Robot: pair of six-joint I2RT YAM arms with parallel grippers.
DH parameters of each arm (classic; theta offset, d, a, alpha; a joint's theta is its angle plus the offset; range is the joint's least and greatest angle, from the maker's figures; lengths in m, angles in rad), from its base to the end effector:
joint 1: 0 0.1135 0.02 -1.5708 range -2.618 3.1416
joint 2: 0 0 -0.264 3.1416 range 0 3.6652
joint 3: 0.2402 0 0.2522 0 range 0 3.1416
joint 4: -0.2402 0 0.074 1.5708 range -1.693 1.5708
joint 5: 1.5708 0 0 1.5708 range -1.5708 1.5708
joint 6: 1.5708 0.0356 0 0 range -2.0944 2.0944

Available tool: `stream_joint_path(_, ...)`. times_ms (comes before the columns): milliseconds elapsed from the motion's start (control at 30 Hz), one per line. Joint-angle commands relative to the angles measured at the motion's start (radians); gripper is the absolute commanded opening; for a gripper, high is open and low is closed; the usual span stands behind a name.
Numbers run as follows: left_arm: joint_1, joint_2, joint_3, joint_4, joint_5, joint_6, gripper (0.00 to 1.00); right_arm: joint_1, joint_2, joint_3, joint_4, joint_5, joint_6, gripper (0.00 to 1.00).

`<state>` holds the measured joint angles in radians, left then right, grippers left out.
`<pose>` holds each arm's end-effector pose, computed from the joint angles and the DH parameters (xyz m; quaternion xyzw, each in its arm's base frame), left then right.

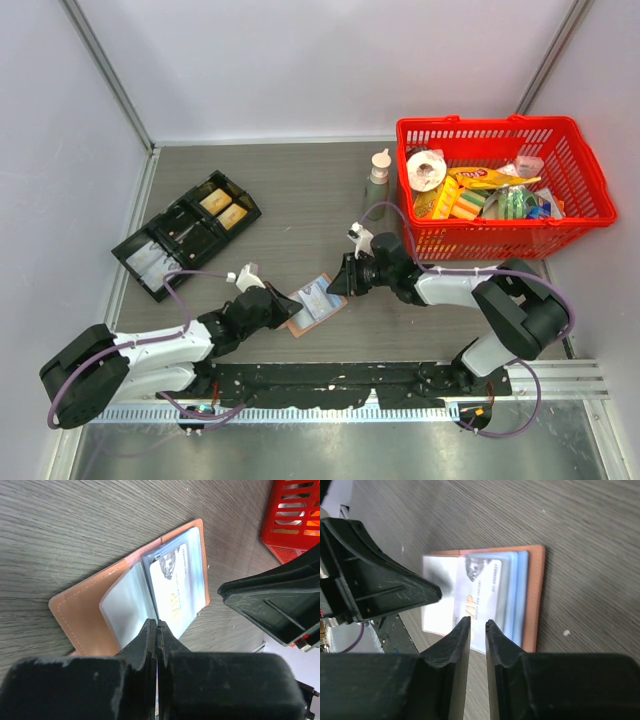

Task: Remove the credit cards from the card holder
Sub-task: Remove the credit card from the card holder.

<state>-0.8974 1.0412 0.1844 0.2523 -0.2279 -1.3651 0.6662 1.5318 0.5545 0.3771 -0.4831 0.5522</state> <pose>0.1197 -0.1371 0.1337 -0.2552 0.8436 -0.3748 0.2875 0.2127 0.1882 0.1482 -0.1603 0.8511 0.4327 0.2504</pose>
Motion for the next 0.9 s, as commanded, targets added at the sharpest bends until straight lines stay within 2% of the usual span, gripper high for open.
stream_joint_path(0,-0.003,-0.003,0.000,0.010,-0.027,-0.014,0.01,0.015,-0.006,0.064,0.078,-0.023,0.031,0.25)
stream_joint_path(233,-0.005,0.011,0.018,0.042,-0.018,-0.006,0.07,0.016,0.135,0.055,0.196,-0.025,0.069,0.24)
stream_joint_path(333,-0.005,0.028,0.017,0.051,-0.016,-0.014,0.17,0.016,0.197,0.022,0.278,-0.051,0.106,0.21)
stream_joint_path(433,-0.005,0.042,0.009,0.061,-0.016,-0.031,0.30,0.016,0.221,0.002,0.298,-0.051,0.114,0.19)
stream_joint_path(533,-0.005,0.062,-0.008,0.096,-0.019,-0.045,0.40,0.018,0.234,-0.024,0.301,-0.043,0.111,0.17)
stream_joint_path(867,-0.006,0.197,0.007,0.212,0.025,-0.051,0.42,0.009,0.254,-0.062,0.341,-0.045,0.130,0.14)
